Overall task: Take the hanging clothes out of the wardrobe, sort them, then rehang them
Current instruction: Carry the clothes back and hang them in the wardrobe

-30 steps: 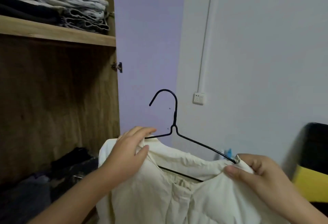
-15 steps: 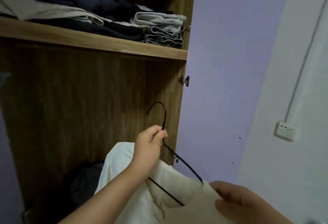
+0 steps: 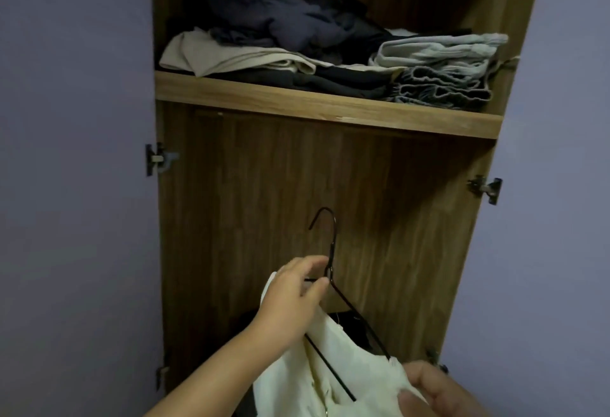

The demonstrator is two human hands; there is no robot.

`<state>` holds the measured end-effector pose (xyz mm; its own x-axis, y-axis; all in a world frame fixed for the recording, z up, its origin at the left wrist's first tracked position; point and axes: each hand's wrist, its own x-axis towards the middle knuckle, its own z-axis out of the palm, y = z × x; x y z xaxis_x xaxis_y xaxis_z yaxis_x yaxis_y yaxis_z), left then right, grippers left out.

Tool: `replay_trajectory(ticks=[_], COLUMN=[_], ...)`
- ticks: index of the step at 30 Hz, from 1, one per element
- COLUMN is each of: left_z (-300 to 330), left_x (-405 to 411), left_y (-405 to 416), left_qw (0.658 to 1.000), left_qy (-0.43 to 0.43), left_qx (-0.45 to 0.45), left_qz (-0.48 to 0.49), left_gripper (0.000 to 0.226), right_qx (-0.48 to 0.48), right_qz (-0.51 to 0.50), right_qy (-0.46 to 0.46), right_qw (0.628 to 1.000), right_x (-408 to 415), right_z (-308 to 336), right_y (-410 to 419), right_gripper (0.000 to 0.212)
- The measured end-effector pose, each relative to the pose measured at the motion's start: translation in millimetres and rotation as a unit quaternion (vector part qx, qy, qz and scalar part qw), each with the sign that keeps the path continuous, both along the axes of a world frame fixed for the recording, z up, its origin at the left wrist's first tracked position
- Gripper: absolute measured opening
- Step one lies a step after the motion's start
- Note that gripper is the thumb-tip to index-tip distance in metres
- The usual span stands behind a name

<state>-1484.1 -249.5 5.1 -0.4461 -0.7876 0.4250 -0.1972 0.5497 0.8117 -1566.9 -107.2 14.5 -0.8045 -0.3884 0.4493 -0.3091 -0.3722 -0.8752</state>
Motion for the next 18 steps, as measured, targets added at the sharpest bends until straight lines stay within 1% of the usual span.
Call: replay_trajectory(ticks=[1, 2, 3, 4, 5, 6, 8, 11, 15, 18], left_z=[-1.2, -2.4, -4.2, -6.5, -8.9, -11.0, -14.0, -14.9, -23.9, -36.3], left_x=[5.5, 10.9, 15.3, 19.2, 22.8, 26.5, 35.3, 51.2, 74.5, 88.0], left_y=[-10.0, -20.3, -31.8, -43.7, -56.0, -69.1, -95.7, -136.7, -188.2, -219.9], left_qw=[1.0, 0.999, 0.997, 0.996, 0.994, 0.991, 0.984, 0.971, 0.953, 0.94], left_qy=[-0.009, -0.015, -0.023, -0.034, -0.049, -0.068, -0.106, -0.155, -0.218, -0.261], left_qx=[-0.011, -0.017, -0.02, -0.02, -0.02, -0.022, -0.026, -0.03, -0.002, 0.018], left_qz=[0.027, 0.048, 0.065, 0.081, 0.098, 0.114, 0.143, 0.181, 0.208, 0.219], left_gripper=[0.032, 0.032, 0.029, 0.027, 0.025, 0.024, 0.023, 0.023, 0.022, 0.007], right_qx=[-0.091, -0.068, 0.018, 0.085, 0.153, 0.201, 0.231, 0.226, 0.2, 0.18], right_qz=[0.027, 0.116, 0.202, 0.316, 0.321, 0.325, 0.33, 0.324, 0.3, 0.287], right_qy=[-0.041, 0.011, 0.086, 0.06, 0.023, 0.031, 0.026, 0.012, 0.054, 0.059], right_qw=[0.995, 0.991, 0.975, 0.943, 0.934, 0.924, 0.915, 0.919, 0.931, 0.939], right_x=[6.4, 5.1, -6.7, -16.9, -25.2, -31.6, -23.7, -8.4, 4.6, 10.5], right_z=[-2.3, -4.7, -8.0, -18.3, -20.3, -14.1, 1.3, 18.5, 35.9, 42.5], right_y=[-12.3, -18.8, -21.8, -35.9, -54.2, -71.3, -98.4, -150.0, -214.3, -267.5], right_gripper=[0.055, 0.065, 0.056, 0.037, 0.024, 0.022, 0.021, 0.014, 0.017, 0.018])
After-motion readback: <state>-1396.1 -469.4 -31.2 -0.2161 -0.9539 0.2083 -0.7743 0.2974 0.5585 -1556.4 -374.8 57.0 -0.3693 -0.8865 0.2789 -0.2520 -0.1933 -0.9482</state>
